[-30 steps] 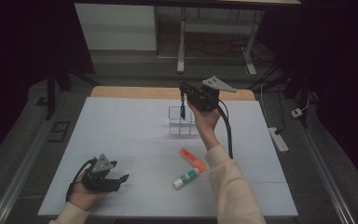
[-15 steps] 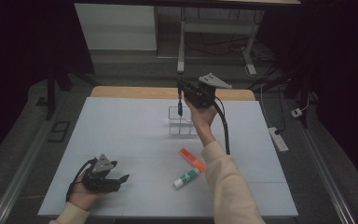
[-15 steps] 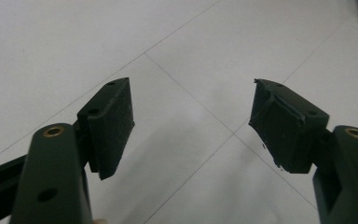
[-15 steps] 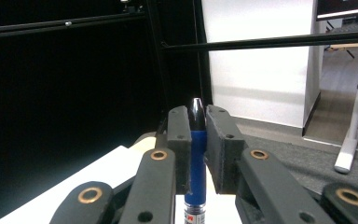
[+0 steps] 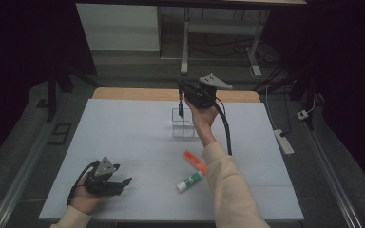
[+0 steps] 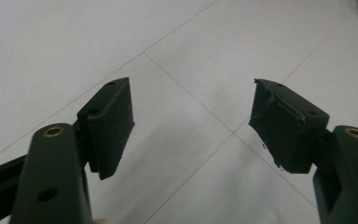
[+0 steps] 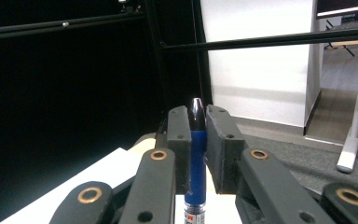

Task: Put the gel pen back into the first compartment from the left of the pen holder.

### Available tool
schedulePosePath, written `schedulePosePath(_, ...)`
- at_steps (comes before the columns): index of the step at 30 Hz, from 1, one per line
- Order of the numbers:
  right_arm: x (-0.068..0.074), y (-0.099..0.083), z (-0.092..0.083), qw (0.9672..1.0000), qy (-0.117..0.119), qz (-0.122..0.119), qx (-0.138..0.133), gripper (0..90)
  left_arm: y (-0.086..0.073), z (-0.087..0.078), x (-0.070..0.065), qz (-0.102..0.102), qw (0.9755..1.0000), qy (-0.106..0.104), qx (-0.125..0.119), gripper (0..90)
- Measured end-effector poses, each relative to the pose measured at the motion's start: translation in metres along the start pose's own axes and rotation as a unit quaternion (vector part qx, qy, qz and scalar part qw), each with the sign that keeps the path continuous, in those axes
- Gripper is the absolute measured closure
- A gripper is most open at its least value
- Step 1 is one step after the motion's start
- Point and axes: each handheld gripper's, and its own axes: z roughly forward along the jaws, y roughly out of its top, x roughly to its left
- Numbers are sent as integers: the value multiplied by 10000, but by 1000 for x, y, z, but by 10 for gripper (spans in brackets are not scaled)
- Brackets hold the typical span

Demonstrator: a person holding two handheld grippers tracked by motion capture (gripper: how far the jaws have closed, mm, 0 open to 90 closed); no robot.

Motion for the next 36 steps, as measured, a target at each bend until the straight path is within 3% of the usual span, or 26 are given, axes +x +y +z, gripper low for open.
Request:
schedulePosePath(2,1,-2,1,9999,22,-66,82,788,0,0,0,-4,10000,0,-7,297)
schedulePosePath(6,-1,-8,1,9992,-66,-162,361,594,0,0,0,3,10000,-2,4,297)
schedulePosePath(10,-7,-12,-5,9986,-153,-76,509,527,0,1,0,4,10000,-5,15,297)
schedulePosePath(19,-10,-16,-18,9969,-79,-251,747,525,0,1,2,-7,10000,5,13,297)
schedulePosePath(36,-5,-24,-50,9923,350,-406,1115,526,0,1,0,-10,10000,38,25,295)
